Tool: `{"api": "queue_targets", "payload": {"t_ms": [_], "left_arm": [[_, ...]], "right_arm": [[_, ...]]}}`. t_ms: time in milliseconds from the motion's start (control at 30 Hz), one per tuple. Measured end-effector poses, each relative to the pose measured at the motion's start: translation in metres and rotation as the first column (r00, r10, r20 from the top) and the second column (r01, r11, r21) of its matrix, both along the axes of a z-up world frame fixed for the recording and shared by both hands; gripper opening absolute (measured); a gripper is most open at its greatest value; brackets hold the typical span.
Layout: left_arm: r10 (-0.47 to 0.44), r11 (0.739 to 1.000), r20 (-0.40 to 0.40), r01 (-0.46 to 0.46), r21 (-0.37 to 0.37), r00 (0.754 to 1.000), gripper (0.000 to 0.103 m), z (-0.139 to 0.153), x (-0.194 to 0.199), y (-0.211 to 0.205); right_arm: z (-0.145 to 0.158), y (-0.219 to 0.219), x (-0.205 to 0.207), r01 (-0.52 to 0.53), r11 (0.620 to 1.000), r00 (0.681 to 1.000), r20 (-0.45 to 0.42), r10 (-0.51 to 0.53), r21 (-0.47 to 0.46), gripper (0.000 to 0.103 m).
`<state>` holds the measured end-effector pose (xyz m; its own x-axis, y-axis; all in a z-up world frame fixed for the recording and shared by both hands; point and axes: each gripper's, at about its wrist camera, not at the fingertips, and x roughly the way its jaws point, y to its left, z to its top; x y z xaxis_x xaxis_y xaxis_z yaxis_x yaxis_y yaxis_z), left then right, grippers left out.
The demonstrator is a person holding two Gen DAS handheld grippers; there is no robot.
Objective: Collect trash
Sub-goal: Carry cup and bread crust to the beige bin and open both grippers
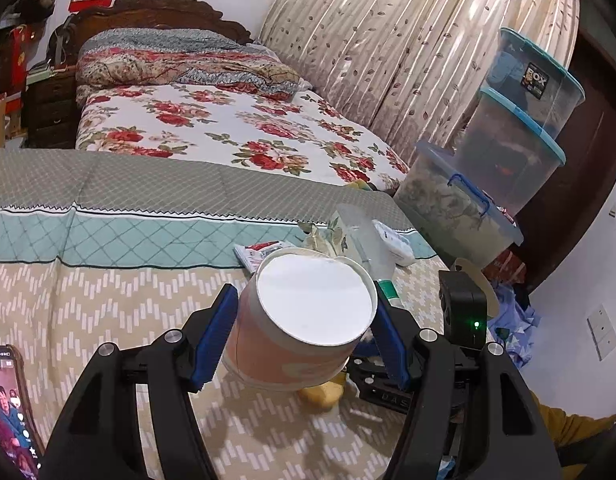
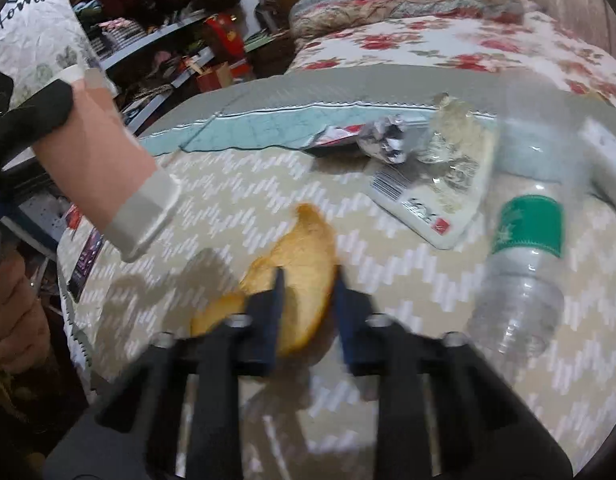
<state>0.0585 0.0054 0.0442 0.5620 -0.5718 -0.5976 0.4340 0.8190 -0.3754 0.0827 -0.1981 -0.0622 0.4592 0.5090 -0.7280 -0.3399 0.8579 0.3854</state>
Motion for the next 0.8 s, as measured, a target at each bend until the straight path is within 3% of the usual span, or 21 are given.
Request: {"api": "queue_targets", "payload": {"t_ms": [133,267,467,567,667,700,800], "left_arm": [[-0.008,1.0,0.013,0.008,0.006,1.0,0.062,0.007,0.0,-0.006],[-0.051,0.999,0.034,0.05,0.02,0.998,0.062,0.021,-0.002,-0.032],[-0.201,0.979,0.055,0.198,0.056,0.978,0.062,0.044,-0.004,-0.126],[-0.312,0.948,0.05,0.308,0.083,0.949,0.062,0.049,-0.005,-0.2],[-0.424,0.902,0.041,0.418,0.105,0.905,0.062,0.049,-0.008,-0.283],[-0.455,0.887,0.035,0.449,0.105,0.89,0.062,0.048,-0.009,-0.308],[-0.539,0.838,0.032,0.533,0.115,0.841,0.062,0.043,-0.011,-0.398]], "right_arm": [[0.009,-0.006,-0.009,-0.008,0.998,1.0,0.028,0.007,0.066,0.006],[0.027,-0.039,-0.027,0.046,0.99,0.995,0.083,-0.058,0.132,0.006],[0.042,-0.145,-0.072,0.246,0.951,0.95,0.149,-0.275,0.19,0.006],[0.041,-0.218,-0.101,0.398,0.894,0.888,0.159,-0.432,0.206,0.006],[0.04,-0.293,-0.135,0.558,0.805,0.788,0.177,-0.59,0.203,0.006],[0.038,-0.327,-0.151,0.626,0.753,0.732,0.179,-0.657,0.206,0.007],[0.035,-0.382,-0.172,0.724,0.66,0.637,0.174,-0.751,0.2,0.007]]}}
